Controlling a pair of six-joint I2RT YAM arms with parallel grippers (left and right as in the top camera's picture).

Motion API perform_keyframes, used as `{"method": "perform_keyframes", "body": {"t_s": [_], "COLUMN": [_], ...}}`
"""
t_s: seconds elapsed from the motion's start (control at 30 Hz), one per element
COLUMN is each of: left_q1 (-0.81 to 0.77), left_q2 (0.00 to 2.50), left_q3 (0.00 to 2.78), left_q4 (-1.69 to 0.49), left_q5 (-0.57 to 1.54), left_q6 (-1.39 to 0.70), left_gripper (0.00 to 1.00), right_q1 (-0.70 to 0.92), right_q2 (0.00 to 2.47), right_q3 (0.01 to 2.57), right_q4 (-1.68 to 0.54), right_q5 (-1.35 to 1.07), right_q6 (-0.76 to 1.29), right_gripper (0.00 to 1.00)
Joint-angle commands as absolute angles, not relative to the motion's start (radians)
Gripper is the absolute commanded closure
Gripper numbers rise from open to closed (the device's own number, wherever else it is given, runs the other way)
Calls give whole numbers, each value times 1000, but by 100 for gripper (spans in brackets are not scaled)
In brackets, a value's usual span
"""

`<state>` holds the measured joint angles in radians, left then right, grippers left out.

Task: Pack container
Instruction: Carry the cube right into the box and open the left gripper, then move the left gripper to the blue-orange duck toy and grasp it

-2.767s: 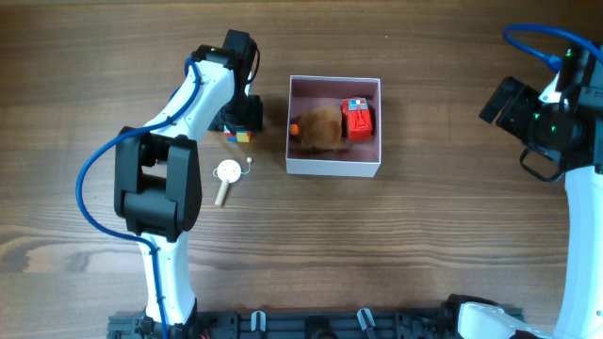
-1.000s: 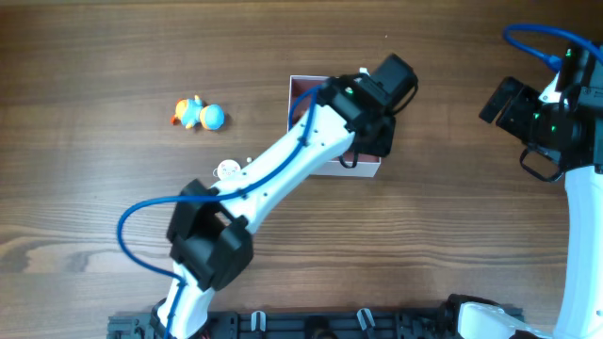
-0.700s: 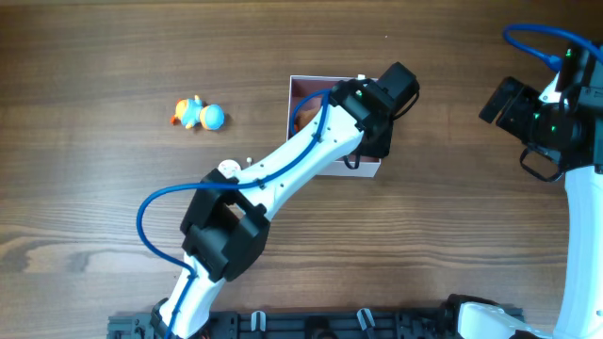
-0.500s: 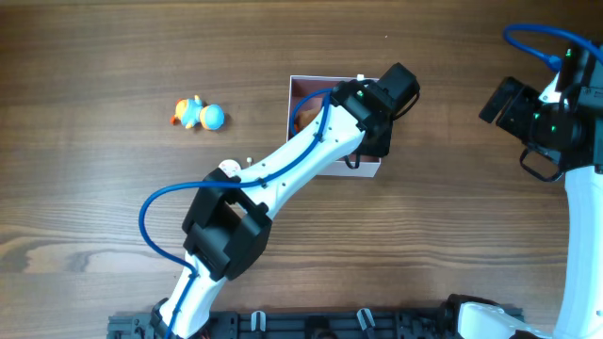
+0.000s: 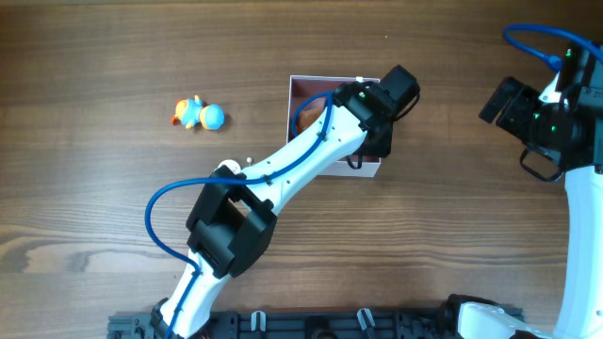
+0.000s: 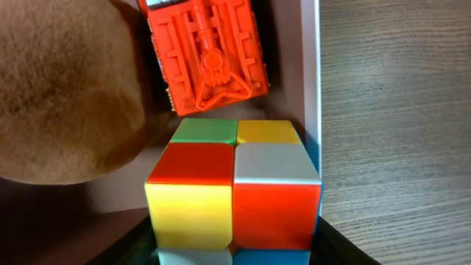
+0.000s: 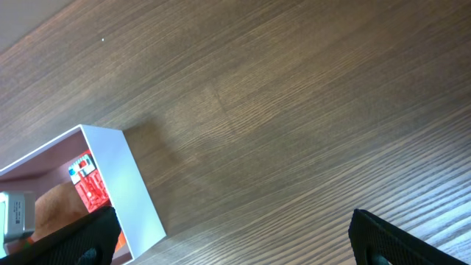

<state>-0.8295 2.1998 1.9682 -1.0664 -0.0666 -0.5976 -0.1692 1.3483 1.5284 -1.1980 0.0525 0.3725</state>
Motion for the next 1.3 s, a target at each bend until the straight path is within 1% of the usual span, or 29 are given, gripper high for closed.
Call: {"method": "perform_keyframes", "body": {"t_s": [0.0,0.03,0.07,0.1,0.23,0.3,0.4,0.43,0.47,0.5,0.6,0.63,0.7,0.77,0.83,0.9,1.0,1.03,1.07,1.17,1.27], "left_q1": [-823,-822,-820,-820,-819,-809,-779,-762,-737,-701,-612,-545,-472,-389,-311,-252,-204,-200,-202,-229,-260], "left_q2": [2209,2207,2204,2201,2175,2153,2104,2083,2054,2015,1943,1912,1896,1897,1909,1927,1955,1963,1969,1970,1971], "left_q3": [1983,1992,2000,2004,2006,2019,2050,2065,2080,2086,2086,2086,2086,2086,2072,2055,2038,2036,2031,2029,2029], "left_q4": [-1075,-1085,-1092,-1096,-1106,-1122,-1181,-1211,-1252,-1294,-1369,-1406,-1431,-1455,-1456,-1451,-1449,-1449,-1448,-1448,-1448], "left_q5": [-49,-49,-49,-49,-50,-51,-66,-74,-93,-120,-179,-192,-191,-164,-86,-21,24,37,55,52,-5], "left_q6": [-607,-607,-607,-607,-597,-558,-541,-529,-527,-527,-526,-493,-443,-384,-314,-278,-271,-269,-269,-268,-269], "left_gripper": [40,38,30,28,28,30,32,30,28,18,12,9,6,6,6,9,16,20,20,19,17], "right_q1": [-171,-171,-171,-171,-171,-171,-171,-171,-171,-171,-171,-171,-171,-171,-171,-171,-171,-171,-171,-171,-171], "right_q2": [1354,1354,1354,1354,1354,1354,1354,1354,1354,1354,1354,1354,1354,1354,1354,1354,1354,1354,1354,1354,1354], "right_q3": [1533,1533,1533,1533,1533,1533,1533,1533,1533,1533,1533,1533,1533,1533,1533,1533,1533,1533,1533,1533,1533], "right_q4": [-1197,-1197,-1197,-1197,-1197,-1197,-1197,-1197,-1197,-1197,-1197,-1197,-1197,-1197,-1197,-1197,-1197,-1197,-1197,-1197,-1197], "right_q5": [41,41,41,41,41,41,41,41,41,41,41,41,41,41,41,41,41,41,41,41,41], "right_q6": [368,367,368,368,368,367,368,368,368,368,367,368,368,368,368,368,368,368,368,368,368], "right_gripper": [0,0,0,0,0,0,0,0,0,0,0,0,0,0,0,0,0,0,0,0,0]}}
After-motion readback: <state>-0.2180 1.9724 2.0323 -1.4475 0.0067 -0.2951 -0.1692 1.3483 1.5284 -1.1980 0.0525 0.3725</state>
